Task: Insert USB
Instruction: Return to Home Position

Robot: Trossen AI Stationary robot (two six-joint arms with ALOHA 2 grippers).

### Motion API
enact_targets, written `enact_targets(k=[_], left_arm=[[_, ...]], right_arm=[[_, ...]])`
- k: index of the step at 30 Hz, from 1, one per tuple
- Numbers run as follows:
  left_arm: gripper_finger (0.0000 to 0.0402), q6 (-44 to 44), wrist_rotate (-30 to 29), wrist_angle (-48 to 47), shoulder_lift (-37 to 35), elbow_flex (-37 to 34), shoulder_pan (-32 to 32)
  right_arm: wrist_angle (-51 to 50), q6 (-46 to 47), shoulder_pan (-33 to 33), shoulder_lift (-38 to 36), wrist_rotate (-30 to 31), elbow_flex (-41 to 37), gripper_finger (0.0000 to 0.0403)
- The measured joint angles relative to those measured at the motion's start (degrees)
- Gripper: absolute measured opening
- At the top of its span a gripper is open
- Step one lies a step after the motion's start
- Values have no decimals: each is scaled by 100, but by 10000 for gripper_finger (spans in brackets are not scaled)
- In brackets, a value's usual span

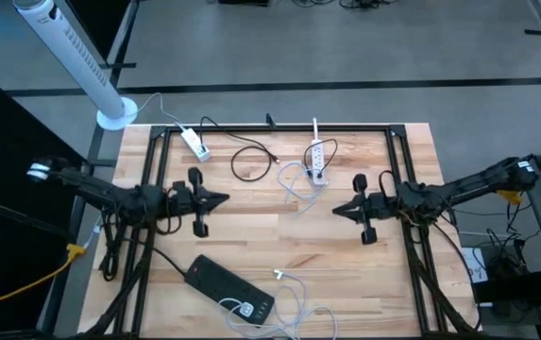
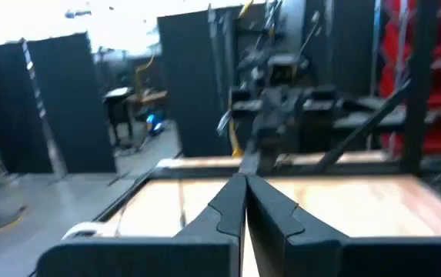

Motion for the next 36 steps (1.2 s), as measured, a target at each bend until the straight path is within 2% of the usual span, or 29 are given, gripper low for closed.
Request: enact_targets(k=[7,10,13,16,18,20,24,28,33,36], left_arm=[[0,-1143,-434,-2519,-1748,0,-46],[0,-1619,-627,-3231,-2253,-54,-208],[0,-1660,-195,-3167,-2414,-372,-351],[0,-1265,469,-2277,-2450,-842,-369],[0,-928,539,-1464,-2452,-1221,-322],[0,-720,543,-1291,-2463,-1301,-213],[0,-716,609,-1287,-2468,-1287,23],[0,-898,710,-1735,-2549,-1218,136],[0,-831,164,-2928,-3219,-933,131],[0,-758,581,-3038,-3741,-915,132]], right_arm=[[-1103,-117,0,-1016,238,-36,0],[-1268,-87,0,-1284,243,-168,0],[-1274,-86,0,-1334,245,-324,0],[-1277,-16,0,-1273,245,-412,0],[-1225,63,-61,-1277,255,-436,0],[-1137,80,-179,-1328,348,-406,0],[-1288,-254,-470,-1662,400,-377,0],[-1699,-29,-766,-1999,392,-381,0],[-2180,320,-809,-2737,383,-382,0],[-2737,322,-809,-3346,394,-382,0]])
